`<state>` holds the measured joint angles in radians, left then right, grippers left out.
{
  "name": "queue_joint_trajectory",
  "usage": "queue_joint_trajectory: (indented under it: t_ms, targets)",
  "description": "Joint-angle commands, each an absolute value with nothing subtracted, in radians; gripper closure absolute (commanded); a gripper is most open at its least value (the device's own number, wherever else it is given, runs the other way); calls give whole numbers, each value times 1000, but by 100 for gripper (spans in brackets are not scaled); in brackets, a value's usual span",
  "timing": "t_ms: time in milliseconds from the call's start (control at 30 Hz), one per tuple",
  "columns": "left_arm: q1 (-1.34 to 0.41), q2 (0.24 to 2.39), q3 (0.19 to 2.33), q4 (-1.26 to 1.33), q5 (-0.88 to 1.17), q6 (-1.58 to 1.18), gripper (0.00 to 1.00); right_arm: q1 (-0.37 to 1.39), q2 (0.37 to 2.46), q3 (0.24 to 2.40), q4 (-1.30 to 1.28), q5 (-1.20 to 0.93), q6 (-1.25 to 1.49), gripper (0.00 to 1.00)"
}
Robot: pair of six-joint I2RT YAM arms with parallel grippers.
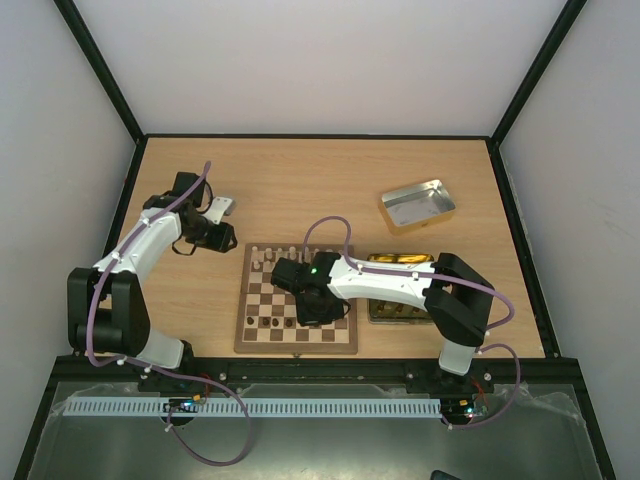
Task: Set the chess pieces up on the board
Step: Place the chess piece on the chessboard.
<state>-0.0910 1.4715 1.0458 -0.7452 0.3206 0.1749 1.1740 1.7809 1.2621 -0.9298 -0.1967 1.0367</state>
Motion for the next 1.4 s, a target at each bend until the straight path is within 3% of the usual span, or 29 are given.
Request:
queue_joint_trajectory:
  t_ms: [0, 333, 667, 867, 1367]
  targets:
    - [-93, 1450, 1032, -744, 327, 172, 58, 1181, 1795, 1275, -943, -184, 1042, 93]
    - [-93, 1447, 1029, -744, 328, 173, 58, 1181, 1796, 1280, -941, -181, 1042, 85]
    - [-93, 1444, 1026, -742, 328, 173, 58, 1181, 1794, 1283, -940, -181, 1041, 84]
    - [-93, 1442, 1025, -742, 328, 173, 58, 1178, 1781, 1287, -946, -164, 1046, 74]
    - [-92, 1439, 1025, -744, 327, 174, 58, 1173, 1780, 1276, -908, -207, 1031, 81]
